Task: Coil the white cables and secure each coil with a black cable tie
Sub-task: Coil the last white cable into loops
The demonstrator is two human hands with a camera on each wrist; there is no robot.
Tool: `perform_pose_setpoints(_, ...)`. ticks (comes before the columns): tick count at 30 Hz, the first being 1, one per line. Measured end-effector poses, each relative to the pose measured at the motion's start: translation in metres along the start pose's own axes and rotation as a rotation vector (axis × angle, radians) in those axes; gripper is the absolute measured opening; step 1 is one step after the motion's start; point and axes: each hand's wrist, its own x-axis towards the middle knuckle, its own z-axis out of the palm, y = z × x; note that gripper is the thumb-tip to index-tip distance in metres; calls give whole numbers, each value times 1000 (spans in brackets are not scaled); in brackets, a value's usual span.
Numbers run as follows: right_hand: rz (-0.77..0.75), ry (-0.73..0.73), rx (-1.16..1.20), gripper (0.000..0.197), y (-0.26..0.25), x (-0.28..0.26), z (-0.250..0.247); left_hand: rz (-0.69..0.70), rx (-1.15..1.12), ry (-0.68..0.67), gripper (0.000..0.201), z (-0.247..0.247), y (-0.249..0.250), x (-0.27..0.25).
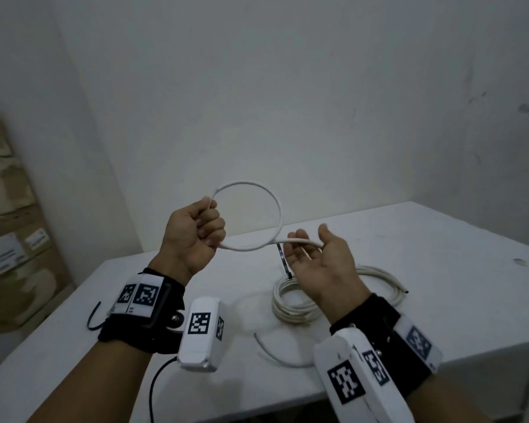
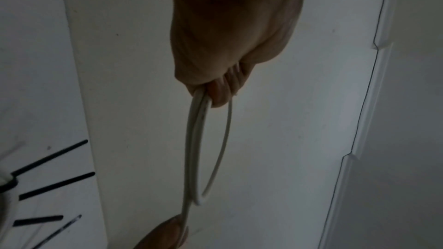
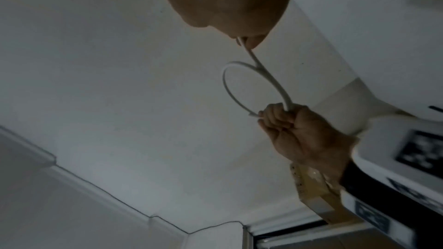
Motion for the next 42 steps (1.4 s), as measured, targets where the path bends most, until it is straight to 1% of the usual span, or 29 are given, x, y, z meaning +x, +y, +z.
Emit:
perform_pose_setpoints(2,-13,17,2,35,-6,-1,7,-62,-3,-30,25,2,-2,-7)
perform_pose_setpoints(4,-34,38,11,40,-17,0,11,-86,14,-46,25,3,-1,-13)
perform_pose_setpoints(7,-112,44,20,36,-43,9,5,-74,25,-46,25,-3,4,-20)
perform_pose_setpoints(9,-172,34,-145,34,-54,13,-1,-46,9,-33,26,-7,5,-23)
perform_pose_setpoints(11,-240,10,-423,35,-52,8,-7,-4,-28,-14,27,-8,2,-24)
perform_pose_setpoints(12,-266,-20,-548,33,-48,4,-10,21,-53,-3,27,-8,-1,-23)
perform_pose_setpoints(14,-297,-117,-729,22,-40,-2,-19,59,-94,14,28,-7,-6,-21)
perform_pose_setpoints(15,-302,-176,-796,20,-37,-4,-24,64,-94,22,28,-6,-8,-20)
perform_pose_setpoints(17,-332,-267,-914,21,-37,-4,-31,57,-47,45,27,-7,-13,-19)
perform_pose_setpoints(21,-483,-338,-1123,22,-41,-1,-31,0,97,37,20,-9,-25,-22)
perform_pose_setpoints(24,-545,-397,-1266,25,-39,5,-28,-45,170,0,17,-7,-32,-24)
perform_pose_setpoints(26,-577,-406,-1360,26,-36,11,-26,-50,202,-14,16,-7,-35,-25)
perform_pose_setpoints(32,-680,-365,-1440,25,-30,24,-29,-80,291,-42,20,-5,-40,-24)
perform_pose_setpoints(36,-640,-442,-1406,26,-27,28,-29,-99,358,-43,20,-7,-42,-22)
perform_pose_setpoints(37,-654,-460,-1406,26,-27,29,-30,-107,376,-43,19,-7,-44,-21)
perform_pose_setpoints(39,-717,-472,-1443,25,-24,32,-31,-122,395,-42,19,-8,-47,-19)
perform_pose_setpoints(42,-827,-440,-1548,22,-18,37,-34,-145,393,-46,19,-7,-52,-17)
